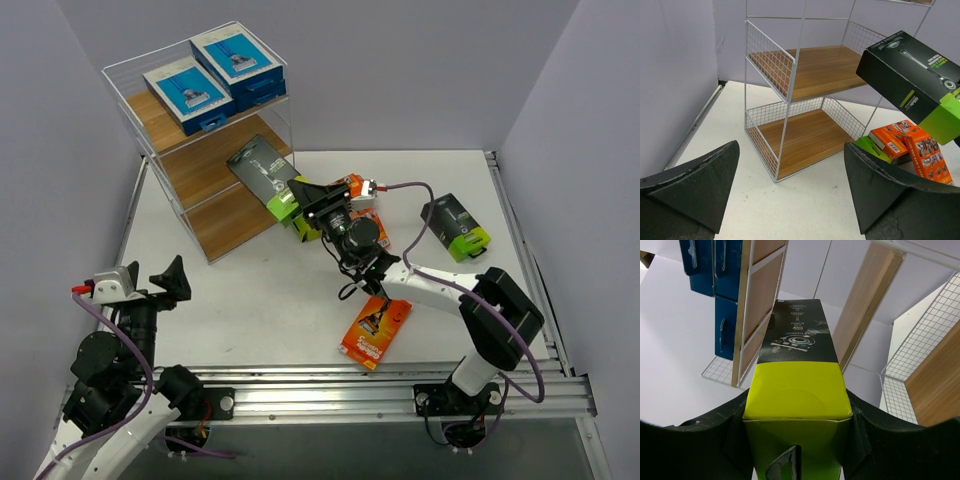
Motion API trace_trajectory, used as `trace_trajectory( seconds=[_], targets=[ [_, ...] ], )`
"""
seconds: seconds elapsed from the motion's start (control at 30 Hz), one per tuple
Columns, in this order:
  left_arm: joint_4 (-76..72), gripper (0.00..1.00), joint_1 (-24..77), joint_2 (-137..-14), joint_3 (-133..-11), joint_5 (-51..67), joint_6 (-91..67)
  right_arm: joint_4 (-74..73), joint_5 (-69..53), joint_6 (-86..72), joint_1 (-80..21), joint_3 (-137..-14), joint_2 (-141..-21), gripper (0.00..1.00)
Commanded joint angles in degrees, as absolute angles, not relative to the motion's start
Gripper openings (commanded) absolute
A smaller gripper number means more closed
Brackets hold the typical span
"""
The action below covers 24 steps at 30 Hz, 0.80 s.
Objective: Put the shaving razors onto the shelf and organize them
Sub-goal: Place the shaving razor onto shelf
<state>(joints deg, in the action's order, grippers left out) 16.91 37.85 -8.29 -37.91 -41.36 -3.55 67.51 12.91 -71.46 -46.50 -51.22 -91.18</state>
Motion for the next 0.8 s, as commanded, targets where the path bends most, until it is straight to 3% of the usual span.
trace_trajectory(
  seconds=[0.0,0.03,0.2,0.27,0.3,0.37,0.4,0.43,0.6,0.67,0.77],
  targets=[
    [14.94,0.94,38.23,-8.09,-37.97,-41.4,-2.46,78.41,11.52,-73.39,-44.92,-58.96,-91.93,0.0],
    [14.85,0.97,38.23,-8.0,-37.97,-41.48,-2.37,77.88,10.64,-73.39,-44.56,-59.93,-92.54,0.0],
    [14.59,0.62,38.32,-7.47,-37.97,-41.22,-2.2,76.03,9.06,-73.91,-43.07,-65.03,-96.59,0.0],
    [14.41,0.54,38.5,-7.56,-37.79,-41.13,-2.28,75.15,8.7,-74.79,-42.54,-67.14,-98.51,0.0],
    [14.5,0.35,38.5,-7.65,-37.79,-41.13,-2.29,74.71,8.79,-75.14,-42.19,-67.76,-99.13,0.0],
    [14.33,0.21,38.67,-7.91,-37.71,-41.39,-2.37,73.4,9.05,-75.41,-41.93,-69.86,-100.97,0.0],
    [14.24,0.06,38.67,-8.0,-37.71,-41.83,-2.46,72.78,9.23,-75.67,-41.84,-70.57,-101.51,0.0],
    [14.24,0.03,38.67,-8.09,-37.71,-42.18,-2.63,72.34,9.4,-75.67,-41.66,-71.36,-102.12,0.0],
    [14.15,0.02,38.93,-7.74,-37.44,-42.45,-2.64,69.35,9.41,-76.46,-41.22,-76.45,-105.81,0.0],
    [14.06,0.28,39.11,-7.56,-37.44,-42.63,-2.72,68.3,9.14,-76.64,-40.87,-78.04,-107.3,0.0],
    [13.98,0.57,39.29,-7.3,-37.18,-42.71,-2.72,65.41,8.96,-76.55,-40.61,-81.55,-108.98,0.0]
  ],
)
